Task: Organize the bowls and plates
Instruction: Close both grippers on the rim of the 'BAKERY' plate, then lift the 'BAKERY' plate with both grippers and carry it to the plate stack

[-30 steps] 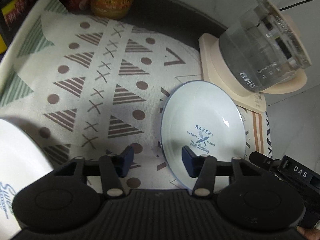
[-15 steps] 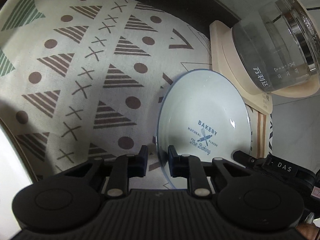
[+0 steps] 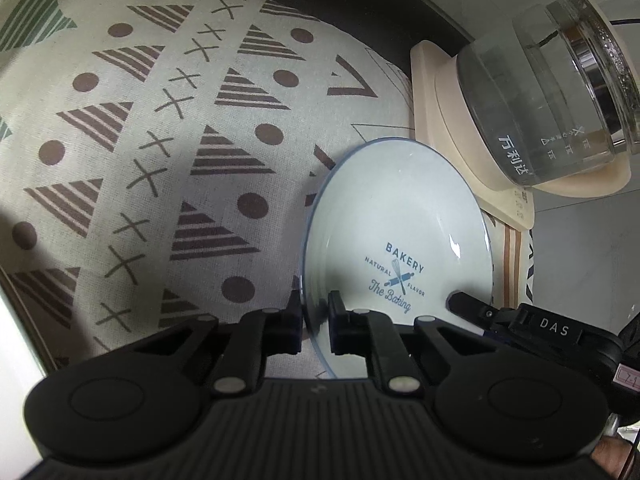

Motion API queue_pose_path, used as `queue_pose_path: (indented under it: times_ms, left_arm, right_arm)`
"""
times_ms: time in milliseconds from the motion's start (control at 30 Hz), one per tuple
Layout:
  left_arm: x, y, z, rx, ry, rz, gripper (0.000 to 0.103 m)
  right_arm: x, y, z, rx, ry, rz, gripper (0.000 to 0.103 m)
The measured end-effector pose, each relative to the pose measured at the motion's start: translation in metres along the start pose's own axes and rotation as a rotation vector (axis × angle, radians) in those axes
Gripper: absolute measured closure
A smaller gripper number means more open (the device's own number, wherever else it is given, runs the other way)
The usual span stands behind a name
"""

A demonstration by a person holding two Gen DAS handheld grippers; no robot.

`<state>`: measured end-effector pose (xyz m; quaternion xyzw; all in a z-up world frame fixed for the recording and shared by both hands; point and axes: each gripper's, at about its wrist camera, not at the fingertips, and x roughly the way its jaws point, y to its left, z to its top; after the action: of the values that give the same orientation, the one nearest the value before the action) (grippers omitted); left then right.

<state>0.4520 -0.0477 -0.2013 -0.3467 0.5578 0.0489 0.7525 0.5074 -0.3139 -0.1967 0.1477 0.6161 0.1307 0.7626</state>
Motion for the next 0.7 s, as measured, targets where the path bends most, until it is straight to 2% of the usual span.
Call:
queue_pose_path:
  times_ms: [333, 700]
  left_arm:
    - [-0.032, 0.004, 0.003, 0.032, -0.075, -0.028, 0.092]
    - [-0.073, 0.021, 0.001, 0.039, -0.147, -0.031, 0.092]
  right_arm:
    - [-0.031, 0.024, -0.004, -0.075, -0.125, 0.056, 0.095]
    - [-0.041, 0.057, -0.014, -0.089, -0.152, 0.093, 0.095]
